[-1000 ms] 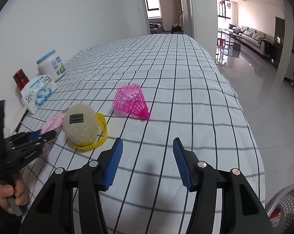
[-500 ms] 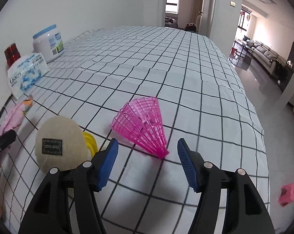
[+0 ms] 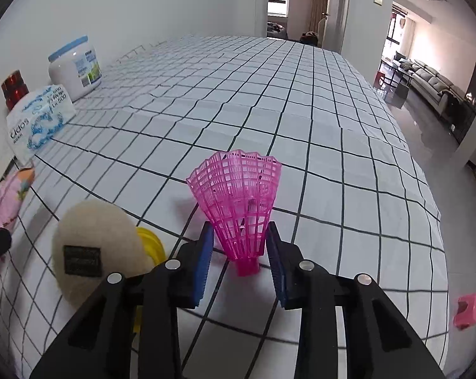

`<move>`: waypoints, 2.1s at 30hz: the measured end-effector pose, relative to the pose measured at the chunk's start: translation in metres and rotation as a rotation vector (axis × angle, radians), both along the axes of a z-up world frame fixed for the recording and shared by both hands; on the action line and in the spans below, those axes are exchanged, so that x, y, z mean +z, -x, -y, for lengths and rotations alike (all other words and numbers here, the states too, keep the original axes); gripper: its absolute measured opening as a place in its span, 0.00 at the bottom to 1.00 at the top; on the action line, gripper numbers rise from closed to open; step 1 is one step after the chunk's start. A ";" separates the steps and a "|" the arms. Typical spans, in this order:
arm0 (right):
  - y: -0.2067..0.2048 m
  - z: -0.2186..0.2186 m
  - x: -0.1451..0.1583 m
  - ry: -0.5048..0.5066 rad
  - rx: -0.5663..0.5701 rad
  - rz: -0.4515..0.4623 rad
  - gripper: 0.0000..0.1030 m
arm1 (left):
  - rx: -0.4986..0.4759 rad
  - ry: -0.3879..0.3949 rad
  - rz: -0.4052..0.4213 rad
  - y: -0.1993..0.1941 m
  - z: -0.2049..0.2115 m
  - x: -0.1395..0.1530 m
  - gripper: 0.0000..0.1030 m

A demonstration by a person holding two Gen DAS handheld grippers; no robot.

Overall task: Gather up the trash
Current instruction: 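Carry the snack bar and shuttlecock over the basket and open both grippers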

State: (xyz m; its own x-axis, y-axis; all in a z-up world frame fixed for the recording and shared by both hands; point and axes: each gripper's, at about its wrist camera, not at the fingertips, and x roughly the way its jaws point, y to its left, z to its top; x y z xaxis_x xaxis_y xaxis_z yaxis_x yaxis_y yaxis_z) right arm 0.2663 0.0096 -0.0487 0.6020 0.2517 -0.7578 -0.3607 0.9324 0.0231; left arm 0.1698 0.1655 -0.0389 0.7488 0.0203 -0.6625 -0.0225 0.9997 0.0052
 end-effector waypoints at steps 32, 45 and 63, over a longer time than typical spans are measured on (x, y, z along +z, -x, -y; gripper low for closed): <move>0.195 0.154 0.038 -0.182 -0.318 0.148 0.32 | -0.260 -0.031 0.071 0.058 0.103 0.040 0.27; 0.284 0.270 0.022 -0.224 -0.583 0.167 0.32 | -0.488 0.019 0.031 0.091 0.233 0.032 0.27; 0.344 0.381 -0.035 -0.238 -0.781 0.069 0.33 | -0.724 -0.005 -0.111 0.108 0.390 -0.013 0.27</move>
State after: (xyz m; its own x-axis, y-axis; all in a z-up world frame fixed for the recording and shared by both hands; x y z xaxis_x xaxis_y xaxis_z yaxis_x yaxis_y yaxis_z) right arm -0.0774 -0.3713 -0.0837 0.7138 -0.1104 -0.6916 0.3830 0.8883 0.2534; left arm 0.0613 -0.2247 -0.0524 0.5040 -0.4514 -0.7363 0.6450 0.7637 -0.0267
